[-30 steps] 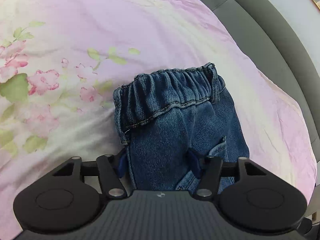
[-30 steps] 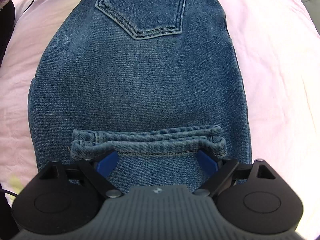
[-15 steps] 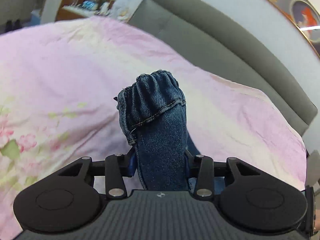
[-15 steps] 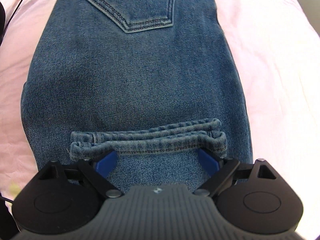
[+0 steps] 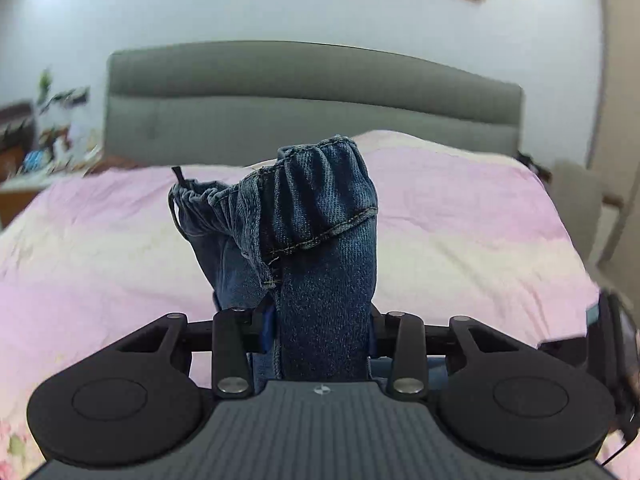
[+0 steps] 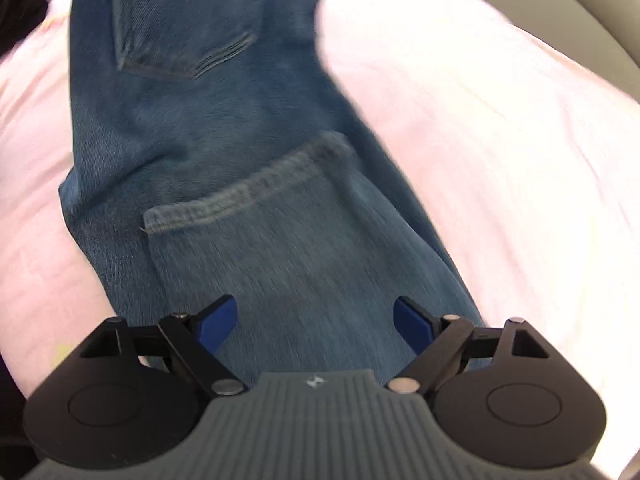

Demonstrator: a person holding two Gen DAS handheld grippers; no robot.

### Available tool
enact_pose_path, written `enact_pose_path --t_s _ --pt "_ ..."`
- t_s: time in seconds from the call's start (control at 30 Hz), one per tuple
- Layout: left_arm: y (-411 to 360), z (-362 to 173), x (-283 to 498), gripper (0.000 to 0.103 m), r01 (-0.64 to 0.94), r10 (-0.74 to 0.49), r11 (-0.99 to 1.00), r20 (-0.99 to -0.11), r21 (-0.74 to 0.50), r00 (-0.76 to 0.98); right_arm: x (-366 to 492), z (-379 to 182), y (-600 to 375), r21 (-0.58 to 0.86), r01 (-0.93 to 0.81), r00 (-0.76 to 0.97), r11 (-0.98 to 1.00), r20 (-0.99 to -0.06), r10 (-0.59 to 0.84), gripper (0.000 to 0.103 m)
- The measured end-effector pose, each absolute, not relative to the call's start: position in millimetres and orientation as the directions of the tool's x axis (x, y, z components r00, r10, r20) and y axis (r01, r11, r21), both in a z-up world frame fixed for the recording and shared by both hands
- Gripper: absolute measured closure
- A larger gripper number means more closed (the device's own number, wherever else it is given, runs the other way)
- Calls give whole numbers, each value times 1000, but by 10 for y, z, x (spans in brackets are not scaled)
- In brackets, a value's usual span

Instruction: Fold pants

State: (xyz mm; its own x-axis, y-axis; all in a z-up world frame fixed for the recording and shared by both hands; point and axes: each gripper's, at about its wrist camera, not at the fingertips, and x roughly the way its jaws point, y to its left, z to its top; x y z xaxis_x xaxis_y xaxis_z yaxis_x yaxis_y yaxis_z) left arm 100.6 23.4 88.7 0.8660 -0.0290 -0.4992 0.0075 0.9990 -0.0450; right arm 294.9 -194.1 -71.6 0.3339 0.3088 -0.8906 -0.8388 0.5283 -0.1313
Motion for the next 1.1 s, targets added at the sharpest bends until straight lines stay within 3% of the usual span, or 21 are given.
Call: enact_pose_path --t_s 0.17,0.3,0.47,0.57,0.63,0.7,0.73,0.77,0.93,1.1 --pt "-636 652 1101 59 173 -53 969 -536 177 842 2966 -596 -2574 15 -698 303 716 -900 313 22" --pt "-1318 290 1080 60 328 -78 886 -592 328 802 2853 -641 -2875 1 -653 313 758 -910 272 26" --pt "-1931 -294 1043 60 488 -86 769 -690 413 719 2659 -778 -3095 -20 -665 306 746 -919 248 26" --pt "-2086 -599 1006 60 522 -46 705 -704 479 709 2580 -878 -3221 -34 -663 292 748 -931 217 26" --pt "-2099 -674 1048 56 541 -40 682 -714 492 699 2521 -927 -3307 -39 -664 282 747 -938 202 26" --pt "-2121 -686 1083 45 570 -54 669 -733 477 678 2472 -941 -3382 -39 -664 275 747 -942 195 26" --pt "-2072 -667 1058 31 585 -79 673 -742 453 666 2449 -928 -3417 -41 -662 276 749 -942 192 26" --pt "-2042 -635 1053 25 603 -110 679 -753 419 648 2434 -899 -3445 -45 -658 280 752 -941 189 26" --pt "-1799 -479 820 22 606 -159 717 -765 345 624 2433 -606 -3489 -11 -616 323 788 -916 239 26" --pt "-1331 -450 612 17 559 -98 733 -753 388 651 2529 -355 -3434 127 -542 341 830 -870 356 26"
